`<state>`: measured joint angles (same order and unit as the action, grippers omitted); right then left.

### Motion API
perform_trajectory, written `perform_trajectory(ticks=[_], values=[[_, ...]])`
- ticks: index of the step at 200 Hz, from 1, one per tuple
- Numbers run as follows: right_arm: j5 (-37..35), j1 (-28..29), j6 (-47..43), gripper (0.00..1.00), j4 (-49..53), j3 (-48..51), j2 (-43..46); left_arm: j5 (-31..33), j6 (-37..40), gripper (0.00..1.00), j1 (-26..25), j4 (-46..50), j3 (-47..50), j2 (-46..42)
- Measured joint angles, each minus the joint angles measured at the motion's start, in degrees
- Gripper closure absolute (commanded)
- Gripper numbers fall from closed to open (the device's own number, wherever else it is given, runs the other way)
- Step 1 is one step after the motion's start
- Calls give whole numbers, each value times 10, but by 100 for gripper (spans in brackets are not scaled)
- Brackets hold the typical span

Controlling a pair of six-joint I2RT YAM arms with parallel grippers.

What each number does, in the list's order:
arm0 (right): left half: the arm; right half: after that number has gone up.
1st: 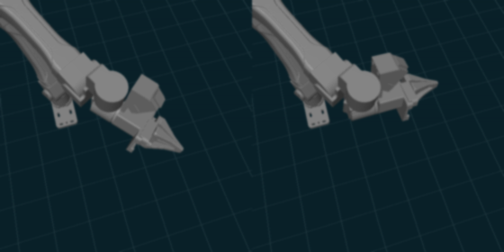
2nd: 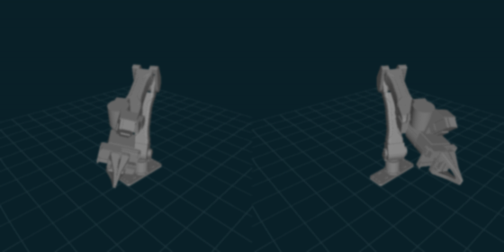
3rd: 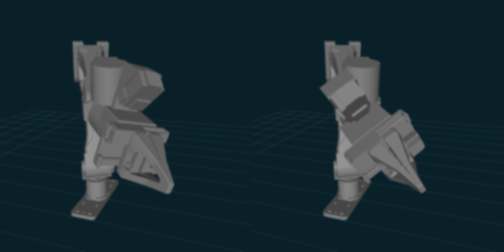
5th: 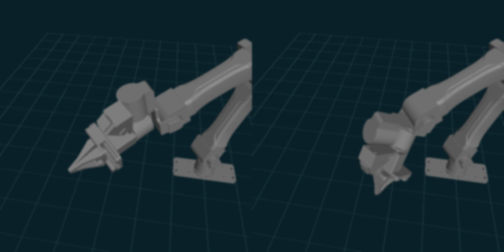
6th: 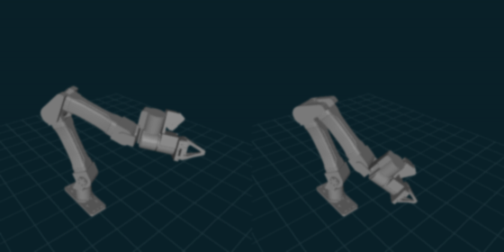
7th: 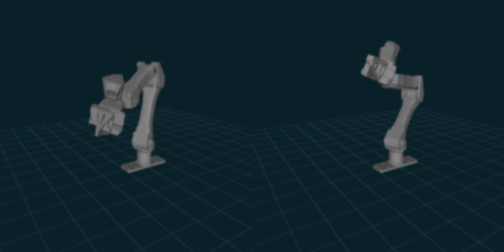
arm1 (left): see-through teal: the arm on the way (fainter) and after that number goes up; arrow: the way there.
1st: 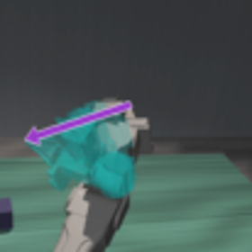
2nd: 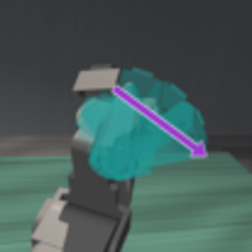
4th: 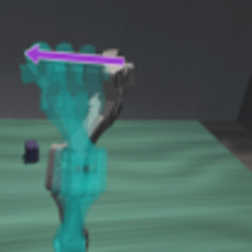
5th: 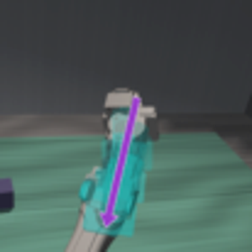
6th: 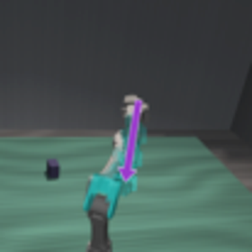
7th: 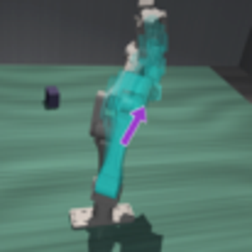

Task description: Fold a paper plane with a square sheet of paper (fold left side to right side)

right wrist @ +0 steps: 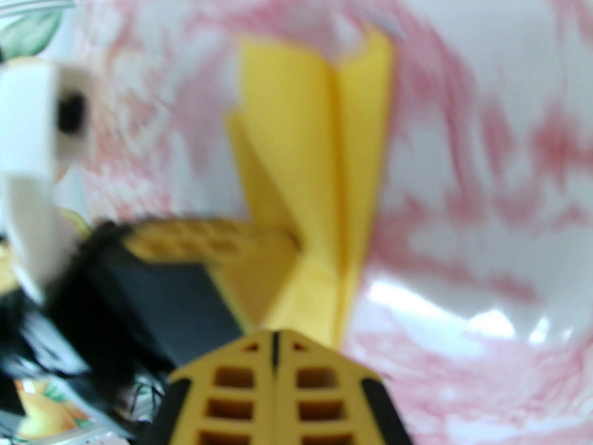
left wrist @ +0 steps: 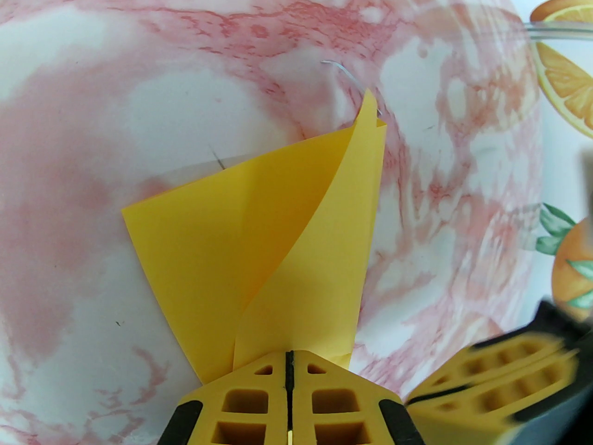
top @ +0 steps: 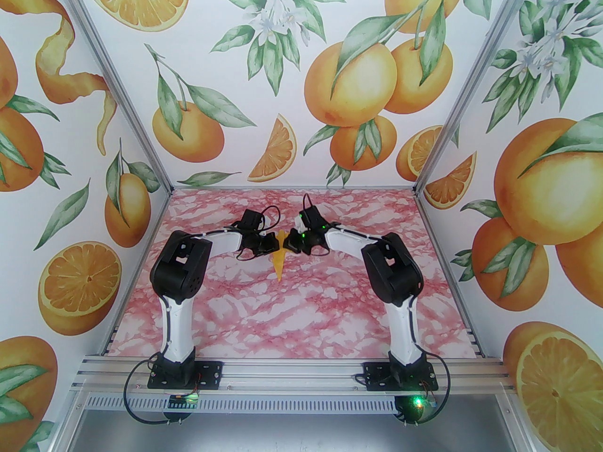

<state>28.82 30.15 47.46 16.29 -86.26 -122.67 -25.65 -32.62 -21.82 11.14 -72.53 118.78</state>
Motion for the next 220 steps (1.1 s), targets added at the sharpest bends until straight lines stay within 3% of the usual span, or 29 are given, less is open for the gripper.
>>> perform_trajectory(ticks=[83,153,220], values=[[-6,-1,-11,100,27,-34,-64,-4,2,93,0,0,-2,2],[-19,-1,-19,100,25,-35,-65,-3,15,89,-4,18,-8,-2],[-19,0,-12,100,-15,-5,-54,18,-47,81,-54,-8,101,-118]])
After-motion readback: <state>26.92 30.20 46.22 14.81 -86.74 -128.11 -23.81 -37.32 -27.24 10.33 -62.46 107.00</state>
